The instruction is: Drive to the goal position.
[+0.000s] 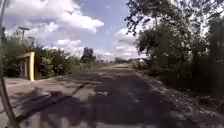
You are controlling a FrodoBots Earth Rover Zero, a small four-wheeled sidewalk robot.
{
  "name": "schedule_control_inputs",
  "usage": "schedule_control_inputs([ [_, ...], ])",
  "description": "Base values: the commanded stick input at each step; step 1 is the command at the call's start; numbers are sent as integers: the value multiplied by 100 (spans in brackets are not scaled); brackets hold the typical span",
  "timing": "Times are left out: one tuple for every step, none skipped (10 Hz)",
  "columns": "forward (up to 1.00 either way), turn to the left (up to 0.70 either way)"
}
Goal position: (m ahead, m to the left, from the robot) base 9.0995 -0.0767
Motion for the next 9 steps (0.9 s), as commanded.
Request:
schedule_control_inputs([
  [70, 0],
  [70, 0],
  [70, 0],
  [70, 0],
  [70, -1],
  [70, -1],
  [70, -2],
  [70, -13],
  [70, -24],
])
